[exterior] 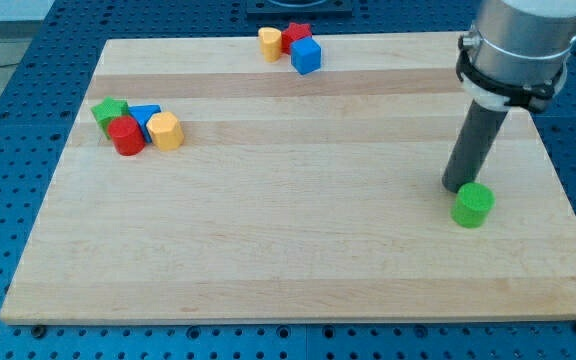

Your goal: Move the arm away from the green circle

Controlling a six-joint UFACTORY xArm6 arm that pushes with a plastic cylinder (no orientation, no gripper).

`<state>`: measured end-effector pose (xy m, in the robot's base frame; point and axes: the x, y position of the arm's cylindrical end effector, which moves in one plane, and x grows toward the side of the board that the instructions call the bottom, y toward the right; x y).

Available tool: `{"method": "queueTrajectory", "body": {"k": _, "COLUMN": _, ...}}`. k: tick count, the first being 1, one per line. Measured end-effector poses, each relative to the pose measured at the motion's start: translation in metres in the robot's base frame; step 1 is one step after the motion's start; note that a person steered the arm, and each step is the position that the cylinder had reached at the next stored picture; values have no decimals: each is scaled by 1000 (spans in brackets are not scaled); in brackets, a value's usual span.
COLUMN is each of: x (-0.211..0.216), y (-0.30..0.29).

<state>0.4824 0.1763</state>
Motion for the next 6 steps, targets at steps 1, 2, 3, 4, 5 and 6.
{"method": "queueTrajectory", "body": {"k": 1, "x": 32, "y": 0}}
{"method": "queueTrajectory", "body": {"k": 2, "x": 58, "y": 0}}
{"method": "queueTrajectory", "body": {"k": 3, "x": 65, "y": 0}}
{"method": "queueTrajectory", "body": {"k": 4, "x": 65, "y": 0}}
{"method": "queueTrajectory", "body": {"k": 5, "x": 65, "y": -12}}
{"method": "queueTrajectory", "body": {"k": 6, "x": 65, "y": -79}}
